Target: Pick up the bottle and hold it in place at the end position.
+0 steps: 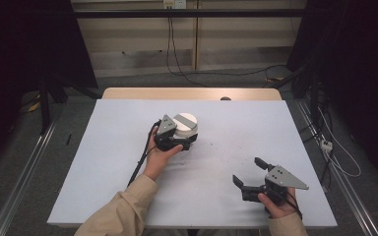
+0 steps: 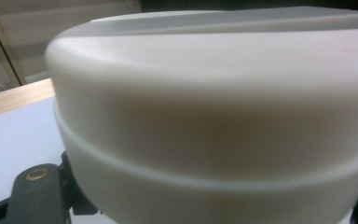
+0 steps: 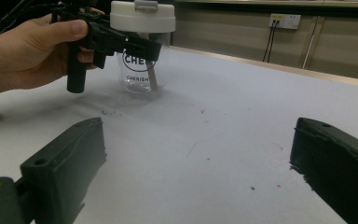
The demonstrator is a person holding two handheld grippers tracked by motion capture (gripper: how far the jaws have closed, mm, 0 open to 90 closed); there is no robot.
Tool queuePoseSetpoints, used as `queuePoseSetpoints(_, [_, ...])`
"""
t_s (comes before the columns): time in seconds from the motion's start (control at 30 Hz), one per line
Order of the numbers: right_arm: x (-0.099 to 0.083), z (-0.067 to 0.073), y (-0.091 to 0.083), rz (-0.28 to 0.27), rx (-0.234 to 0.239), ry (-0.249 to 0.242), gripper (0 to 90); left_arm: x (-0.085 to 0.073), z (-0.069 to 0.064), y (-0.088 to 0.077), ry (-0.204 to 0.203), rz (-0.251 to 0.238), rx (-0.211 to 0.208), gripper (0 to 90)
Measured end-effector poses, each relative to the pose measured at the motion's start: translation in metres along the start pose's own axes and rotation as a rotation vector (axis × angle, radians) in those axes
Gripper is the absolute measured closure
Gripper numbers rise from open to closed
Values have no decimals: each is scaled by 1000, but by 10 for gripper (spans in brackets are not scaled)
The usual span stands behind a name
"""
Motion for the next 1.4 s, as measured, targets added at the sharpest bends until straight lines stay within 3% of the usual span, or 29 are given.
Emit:
queuePoseSetpoints(0.23, [0,0,0,2,-1,1,26,-1,-4,8,31,6,1,185])
queuePoseSetpoints(0.4, [0,0,1,7,6,0,26,-3,-5,11,24,4,-2,185])
queuePoseSetpoints(0.77, [0,1,3,9,6,-2,26,-3,-8,16,56,-3,-8,184])
queuePoseSetpoints(0.97, [0,1,3,11,10,2,26,-4,-7,15,43,11,-26,179])
queuePoseSetpoints(1.27, [3,5,9,17,21,-8,25,-6,-7,11,37,35,-5,139])
queuePoseSetpoints(1.4, [6,7,12,21,24,-15,25,-7,-6,7,10,55,-13,109])
Point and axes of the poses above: each handheld gripper's, and its own axes: y roughly forward along the jaws, x roughly out of its top, z roughly to its left, the point moved 1 cm from there along y, roughly forward along the jaws, and after that the axes turned 8 degrees about z, right-handed, at the moved point
